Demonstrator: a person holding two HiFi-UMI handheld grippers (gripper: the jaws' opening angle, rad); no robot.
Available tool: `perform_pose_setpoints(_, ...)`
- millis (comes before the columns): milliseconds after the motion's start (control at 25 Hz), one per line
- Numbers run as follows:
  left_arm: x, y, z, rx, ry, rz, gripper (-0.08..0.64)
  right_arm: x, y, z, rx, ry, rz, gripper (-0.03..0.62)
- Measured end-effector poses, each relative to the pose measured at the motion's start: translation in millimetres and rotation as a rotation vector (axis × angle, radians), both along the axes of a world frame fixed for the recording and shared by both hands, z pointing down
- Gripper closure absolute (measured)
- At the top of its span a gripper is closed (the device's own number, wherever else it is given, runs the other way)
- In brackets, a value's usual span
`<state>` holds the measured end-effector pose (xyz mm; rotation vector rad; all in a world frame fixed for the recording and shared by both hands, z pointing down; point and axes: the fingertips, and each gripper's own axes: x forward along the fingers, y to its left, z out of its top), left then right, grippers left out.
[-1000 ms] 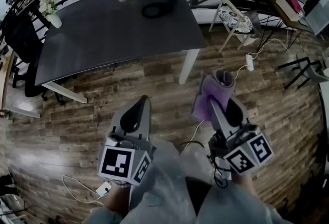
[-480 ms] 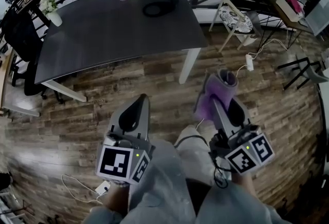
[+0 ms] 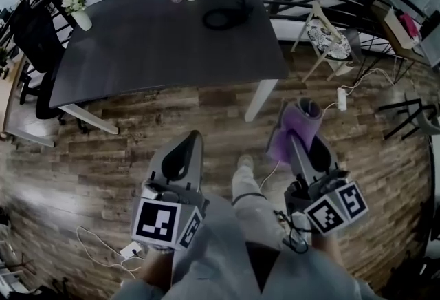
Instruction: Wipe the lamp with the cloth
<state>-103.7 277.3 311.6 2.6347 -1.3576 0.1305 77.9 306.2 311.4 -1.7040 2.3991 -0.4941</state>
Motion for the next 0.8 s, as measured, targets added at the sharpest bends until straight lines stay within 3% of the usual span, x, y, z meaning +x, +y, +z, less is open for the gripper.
perform_pose_setpoints(520, 49, -98, -6, 0.016, -0.006, -0.071, 0.554, 46, -117, -1, 0.0, 0.003, -0.083, 0.456)
perform_pose_setpoints(800, 79, -149, -10, -0.027, -0.022, -0.133, 0.554, 87, -182, -9, 0.013, 0.022, -0.118, 0.456)
